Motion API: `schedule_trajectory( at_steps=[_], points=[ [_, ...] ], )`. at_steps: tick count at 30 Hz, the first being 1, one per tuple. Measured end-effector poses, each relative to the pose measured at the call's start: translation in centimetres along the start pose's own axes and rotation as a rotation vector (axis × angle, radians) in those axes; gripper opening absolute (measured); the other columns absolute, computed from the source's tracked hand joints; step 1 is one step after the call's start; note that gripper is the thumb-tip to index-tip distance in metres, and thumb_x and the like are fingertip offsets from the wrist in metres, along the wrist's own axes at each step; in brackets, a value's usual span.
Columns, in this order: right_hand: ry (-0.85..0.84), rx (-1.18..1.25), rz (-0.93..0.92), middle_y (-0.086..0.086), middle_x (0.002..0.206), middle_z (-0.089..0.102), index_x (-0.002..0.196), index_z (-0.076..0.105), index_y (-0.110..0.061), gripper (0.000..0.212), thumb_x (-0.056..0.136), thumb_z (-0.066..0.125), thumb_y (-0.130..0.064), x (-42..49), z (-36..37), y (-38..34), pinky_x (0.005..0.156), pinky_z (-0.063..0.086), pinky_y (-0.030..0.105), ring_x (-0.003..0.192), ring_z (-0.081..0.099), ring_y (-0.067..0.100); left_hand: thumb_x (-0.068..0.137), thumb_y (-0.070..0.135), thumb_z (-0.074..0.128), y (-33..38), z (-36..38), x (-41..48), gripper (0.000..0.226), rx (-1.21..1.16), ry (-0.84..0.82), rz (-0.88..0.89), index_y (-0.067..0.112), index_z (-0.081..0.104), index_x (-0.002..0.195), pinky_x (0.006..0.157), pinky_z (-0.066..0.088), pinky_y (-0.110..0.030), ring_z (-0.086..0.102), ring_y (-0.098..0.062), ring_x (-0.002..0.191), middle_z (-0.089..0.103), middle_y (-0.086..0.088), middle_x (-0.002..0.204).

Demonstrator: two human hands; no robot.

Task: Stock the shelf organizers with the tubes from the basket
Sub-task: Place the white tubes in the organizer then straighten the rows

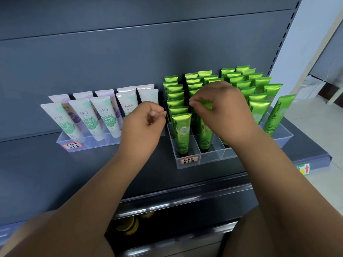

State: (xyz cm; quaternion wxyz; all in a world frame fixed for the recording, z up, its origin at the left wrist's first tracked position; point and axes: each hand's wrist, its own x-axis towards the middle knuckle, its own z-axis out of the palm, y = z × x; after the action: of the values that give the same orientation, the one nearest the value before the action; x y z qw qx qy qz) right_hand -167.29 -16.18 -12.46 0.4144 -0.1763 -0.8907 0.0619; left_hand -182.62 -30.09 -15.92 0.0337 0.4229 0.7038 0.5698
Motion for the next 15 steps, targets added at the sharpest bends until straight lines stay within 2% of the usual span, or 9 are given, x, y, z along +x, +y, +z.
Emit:
schedule_trajectory(
  at_steps=[7,11,15],
  points=[
    [-0.008,0.007,0.097,-0.004,0.095,0.076,0.094,0.081,-0.021,0.015,0.089,0.067,-0.024,2.1,0.0,0.5,0.081,0.052,0.033,0.095,0.066,0.021,0.094,0.016,0.07,-1.0,0.2,2.1,0.008,0.02,0.022,0.007,0.018,0.073,0.1,0.082,0.053,-0.017,0.066,-0.002,0.089,0.073,0.01,0.093],
    [-0.047,0.016,0.146,-0.006,0.099,0.076,0.095,0.081,-0.022,0.014,0.089,0.068,-0.025,3.3,0.1,0.8,0.081,0.051,0.031,0.093,0.067,0.016,0.094,0.016,0.07,-1.2,0.4,3.1,0.01,-0.009,0.011,-0.03,0.021,0.074,0.102,0.085,0.055,-0.021,0.069,-0.006,0.092,0.074,0.01,0.093],
    [-0.118,-0.017,0.157,-0.006,0.099,0.076,0.095,0.08,-0.024,0.014,0.089,0.068,-0.027,4.1,0.6,0.9,0.081,0.053,0.033,0.092,0.067,0.016,0.094,0.014,0.071,-1.5,0.8,3.5,0.013,-0.046,-0.022,-0.051,0.02,0.074,0.105,0.087,0.054,-0.017,0.07,-0.004,0.093,0.075,0.009,0.094]
  ],
)
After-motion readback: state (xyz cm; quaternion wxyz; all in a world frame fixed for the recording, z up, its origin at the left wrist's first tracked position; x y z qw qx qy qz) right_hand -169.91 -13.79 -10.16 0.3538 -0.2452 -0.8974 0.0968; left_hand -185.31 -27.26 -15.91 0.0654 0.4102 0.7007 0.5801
